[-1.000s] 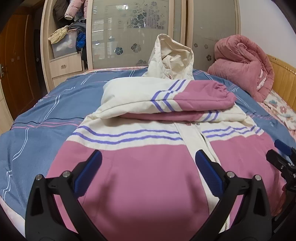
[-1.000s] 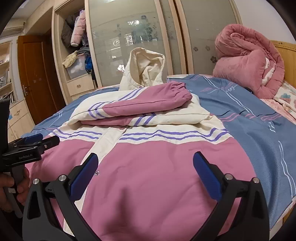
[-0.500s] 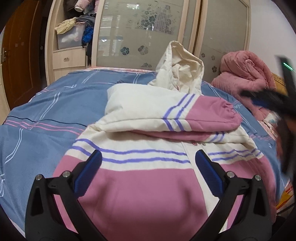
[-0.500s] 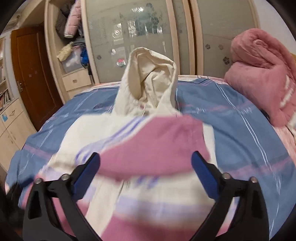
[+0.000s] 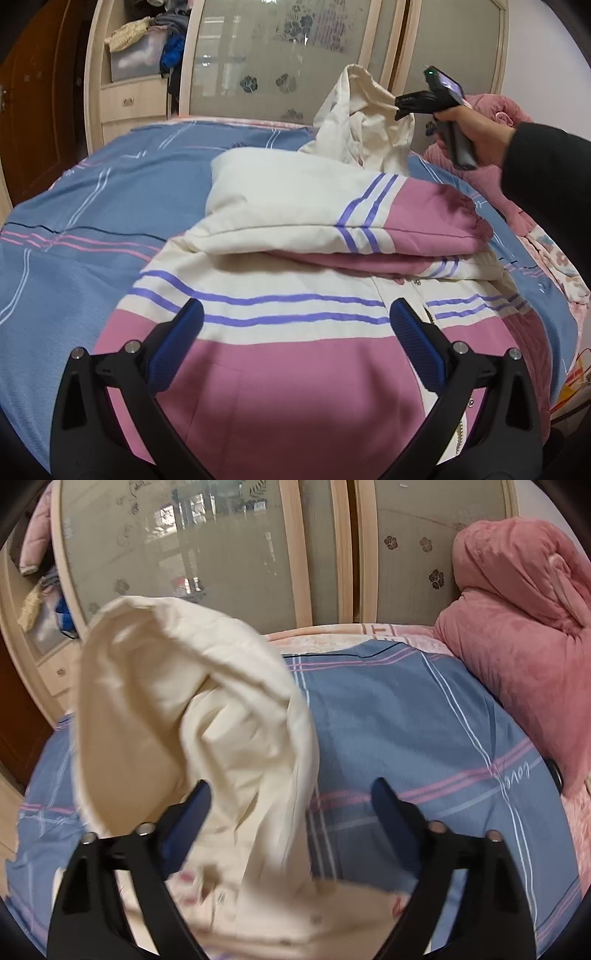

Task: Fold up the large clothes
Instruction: 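Grasp the cream hood with the right tool and lift it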

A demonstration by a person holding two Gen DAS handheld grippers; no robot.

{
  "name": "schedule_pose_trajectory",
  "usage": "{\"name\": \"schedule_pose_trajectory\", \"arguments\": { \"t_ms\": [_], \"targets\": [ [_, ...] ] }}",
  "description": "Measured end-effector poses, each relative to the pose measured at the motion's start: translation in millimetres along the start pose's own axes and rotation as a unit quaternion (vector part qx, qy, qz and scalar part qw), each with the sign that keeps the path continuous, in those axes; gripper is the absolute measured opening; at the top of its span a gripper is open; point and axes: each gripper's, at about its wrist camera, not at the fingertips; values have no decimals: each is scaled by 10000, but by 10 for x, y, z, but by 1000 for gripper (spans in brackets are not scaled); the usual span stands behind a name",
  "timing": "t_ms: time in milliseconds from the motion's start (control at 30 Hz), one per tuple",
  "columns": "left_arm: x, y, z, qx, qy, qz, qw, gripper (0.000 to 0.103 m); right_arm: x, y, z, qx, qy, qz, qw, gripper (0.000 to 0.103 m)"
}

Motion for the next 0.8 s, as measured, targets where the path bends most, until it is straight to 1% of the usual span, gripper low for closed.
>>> {"name": "schedule_pose_trajectory", "arguments": {
  "t_ms": [33,67,100,133,167,233,300,367,400,467,533,567,667,700,767,800],
  "targets": [
    [1,17,-1,-19,18,19,10000,101,7,77,17,-68,21,32,10000,73],
    [3,29,-2,-29,25,28,10000,101,8,159,25,-186,28,81,9998,59],
    [-4,48,-1,-44,11,34,10000,101,12,235,26,-302,-3,145,9994,30],
    [-9,62,-3,-68,0,33,10000,101,21,231,18,-232,-31,59,9997,11],
    [-13,75,-5,-94,-12,25,10000,101,38,176,7,-58,-28,43,10000,5],
    [-15,87,-8,-103,-35,40,9999,101,33,67,-35,140,-127,154,9997,4],
    [-18,101,-10,-119,-39,67,9999,101,-26,-75,-91,283,-355,280,9986,3],
    [-29,100,-12,-120,-63,86,9999,101,-102,-294,-198,462,-624,316,9965,3],
    [-30,96,-12,-111,-68,88,9999,101,-120,-484,-294,617,-715,397,9947,3],
    [-27,84,-15,-70,-67,107,9999,101,-113,-712,-432,796,-748,561,9924,3],
    [-20,79,-17,-44,-58,107,9999,101,-27,-1004,-636,998,-588,809,9900,3],
    [-15,77,-19,-33,-50,107,9999,101,-1,-1096,-725,1038,-535,861,9894,3],
    [-4,45,-22,64,-13,106,9999,101,173,-1291,-1009,1180,-288,1114,9863,3],
    [-9,24,-1,157,-21,88,9998,101,216,-1327,-1078,1232,-236,1156,9853,3],
    [-19,9,85,289,-30,151,9995,101,287,-1394,-1208,1396,-210,1214,9825,3],
    [-32,15,210,344,-53,186,9992,101,319,-1400,-1273,1435,-180,1277,9812,3]
  ]
}}
Point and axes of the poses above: each gripper's, at about its wrist camera, not at the fingertips, and y roughly the way its jaws point, x to its right, z to its top, and after that the axes turned 5 degrees about z, right-handed
